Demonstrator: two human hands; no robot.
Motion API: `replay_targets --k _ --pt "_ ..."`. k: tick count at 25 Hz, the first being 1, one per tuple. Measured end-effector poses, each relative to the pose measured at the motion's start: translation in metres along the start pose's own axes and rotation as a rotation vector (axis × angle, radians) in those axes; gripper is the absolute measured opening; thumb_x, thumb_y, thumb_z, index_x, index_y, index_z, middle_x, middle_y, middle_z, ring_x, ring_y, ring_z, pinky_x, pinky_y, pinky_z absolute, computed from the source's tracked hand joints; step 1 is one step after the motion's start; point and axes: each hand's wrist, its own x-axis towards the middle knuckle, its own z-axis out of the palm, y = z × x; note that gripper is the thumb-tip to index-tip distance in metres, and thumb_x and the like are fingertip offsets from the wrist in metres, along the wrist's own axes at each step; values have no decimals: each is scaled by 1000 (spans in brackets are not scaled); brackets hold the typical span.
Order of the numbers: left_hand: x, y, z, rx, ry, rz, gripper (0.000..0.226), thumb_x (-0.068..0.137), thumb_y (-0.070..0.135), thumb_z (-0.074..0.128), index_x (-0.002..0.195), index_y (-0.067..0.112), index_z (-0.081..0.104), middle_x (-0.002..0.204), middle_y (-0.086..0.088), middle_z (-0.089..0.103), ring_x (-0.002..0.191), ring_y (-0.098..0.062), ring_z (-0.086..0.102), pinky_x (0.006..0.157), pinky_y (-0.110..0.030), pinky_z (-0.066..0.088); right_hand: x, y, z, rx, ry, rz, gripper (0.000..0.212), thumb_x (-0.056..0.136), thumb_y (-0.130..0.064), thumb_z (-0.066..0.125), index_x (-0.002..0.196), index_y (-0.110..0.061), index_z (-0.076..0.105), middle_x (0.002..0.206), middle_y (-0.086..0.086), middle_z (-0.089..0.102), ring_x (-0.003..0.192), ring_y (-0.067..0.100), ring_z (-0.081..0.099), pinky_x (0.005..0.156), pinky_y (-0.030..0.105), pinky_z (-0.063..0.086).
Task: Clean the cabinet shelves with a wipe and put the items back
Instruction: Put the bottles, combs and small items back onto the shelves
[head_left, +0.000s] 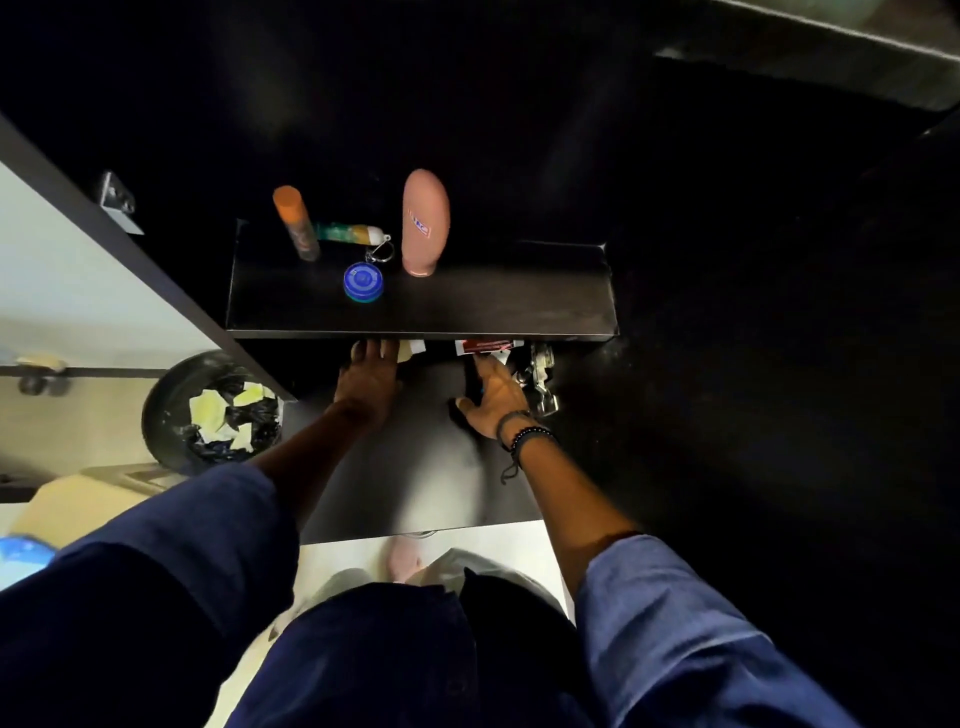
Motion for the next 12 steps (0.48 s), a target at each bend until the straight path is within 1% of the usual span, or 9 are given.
replay_targets --k 3,4,6,8,10,11,12 --pt "9 -2 -1 116 -10 29 75 86 16 63 149 21 23 149 -15 31 130 -41 39 99 -51 42 2 -11 5 12 -32 -84 74 88 -25 62 150 -25 21 157 0 21 141 21 30 112 30 31" --pt "9 -2 -2 141 -16 42 76 85 12 63 149 21 24 148 -15 34 128 -41 43 99 -51 42 2 -14 7 22 -41 -110 74 88 -23 62 150 -25 21 158 1 20 142 21 28 113 29 30" --pt "4 -4 -4 117 -47 79 69 88 8 55 149 20 26 144 -18 40 122 -42 48 100 -48 42 -1 -18 14 49 -47 -151 75 87 -16 62 150 -23 22 157 3 21 143 23 27 116 31 27" --pt "-9 -4 -7 42 -57 125 60 91 15 51 147 20 33 138 -16 49 120 -39 51 100 -42 40 -6 -21 19 31 -28 -204 76 85 -14 64 149 -22 24 157 4 23 141 26 29 115 34 29" --pt "-30 1 -17 -97 -20 148 54 87 32 55 139 21 47 130 -12 58 116 -36 56 97 -40 44 -14 -23 20 -47 26 -288 75 83 -16 65 148 -23 28 155 2 29 135 28 37 112 35 34" --pt "-42 3 -24 -164 -5 163 53 84 39 53 133 19 53 126 -11 61 114 -35 58 96 -40 45 -20 -26 19 -93 75 -343 71 83 -19 65 146 -23 32 151 2 36 128 29 43 108 35 37" --pt "-54 4 -31 -198 1 183 52 82 42 52 128 17 58 123 -12 63 113 -34 59 95 -39 46 -28 -29 16 -131 141 -397 65 84 -22 65 143 -23 39 144 3 47 119 30 49 102 37 41"
